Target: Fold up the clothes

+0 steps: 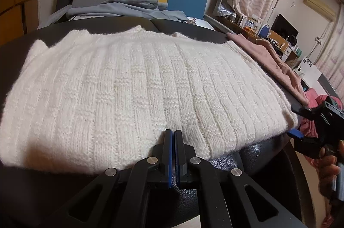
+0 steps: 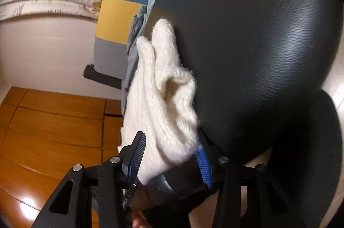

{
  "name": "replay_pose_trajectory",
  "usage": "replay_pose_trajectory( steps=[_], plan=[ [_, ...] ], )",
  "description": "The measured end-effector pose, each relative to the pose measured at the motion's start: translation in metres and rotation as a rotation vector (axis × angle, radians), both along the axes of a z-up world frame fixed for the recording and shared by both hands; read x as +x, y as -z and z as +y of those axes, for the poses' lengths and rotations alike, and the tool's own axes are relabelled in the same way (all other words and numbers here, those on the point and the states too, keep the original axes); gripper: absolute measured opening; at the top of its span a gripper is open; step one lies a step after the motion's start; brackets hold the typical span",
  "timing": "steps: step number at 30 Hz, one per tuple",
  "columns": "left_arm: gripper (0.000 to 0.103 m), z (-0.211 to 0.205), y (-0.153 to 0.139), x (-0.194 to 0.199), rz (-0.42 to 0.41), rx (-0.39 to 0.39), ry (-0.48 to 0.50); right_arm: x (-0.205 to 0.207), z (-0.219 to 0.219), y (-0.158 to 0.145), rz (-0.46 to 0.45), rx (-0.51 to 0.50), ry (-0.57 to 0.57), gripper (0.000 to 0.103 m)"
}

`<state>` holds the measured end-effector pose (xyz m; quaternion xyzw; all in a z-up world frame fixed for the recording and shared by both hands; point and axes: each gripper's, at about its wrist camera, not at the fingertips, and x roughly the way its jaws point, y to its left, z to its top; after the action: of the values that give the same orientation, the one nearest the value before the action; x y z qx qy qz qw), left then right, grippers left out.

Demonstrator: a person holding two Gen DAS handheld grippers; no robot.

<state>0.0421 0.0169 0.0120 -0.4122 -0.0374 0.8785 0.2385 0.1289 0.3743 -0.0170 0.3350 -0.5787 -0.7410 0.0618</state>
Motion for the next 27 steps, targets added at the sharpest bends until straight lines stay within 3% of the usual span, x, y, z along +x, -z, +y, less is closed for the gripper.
replay_pose_trajectory(
  steps=[5,7,9,11,17,21,23,25,27],
  plan=[
    [0.002,-0.001,0.0,0.0,-0.005,-0.001,0.0,-0.026,-0.002,0.001,0.018,-0.002,0.085,0.047],
    [0.002,-0.001,0.0,0.0,-0.009,0.002,-0.005,-0.038,-0.009,-0.006,-0.007,0.078,0.077,0.044],
    [0.002,0.001,0.0,0.002,-0.009,-0.001,-0.011,-0.047,-0.015,-0.012,-0.041,0.146,0.054,0.028],
    [0.002,0.003,0.0,0.003,-0.003,-0.011,-0.015,-0.054,-0.018,-0.012,-0.058,0.145,0.04,0.019],
    [0.003,0.004,-0.005,0.006,-0.001,-0.02,-0.02,-0.061,-0.012,-0.001,-0.007,-0.09,0.077,0.017],
    [0.006,-0.021,-0.024,0.003,0.008,0.006,-0.087,-0.061,-0.009,-0.007,0.025,-0.195,0.082,0.017],
    [0.016,-0.043,-0.033,0.001,0.053,-0.013,-0.155,-0.062,-0.008,-0.01,0.04,-0.248,0.085,0.017],
    [0.036,-0.074,-0.036,-0.003,0.085,-0.044,-0.248,-0.062,-0.007,-0.012,0.056,-0.301,0.088,0.017],
    [0.039,-0.101,-0.03,-0.009,0.084,-0.078,-0.32,-0.068,-0.012,-0.025,0.072,-0.3,0.07,0.017]
  ],
)
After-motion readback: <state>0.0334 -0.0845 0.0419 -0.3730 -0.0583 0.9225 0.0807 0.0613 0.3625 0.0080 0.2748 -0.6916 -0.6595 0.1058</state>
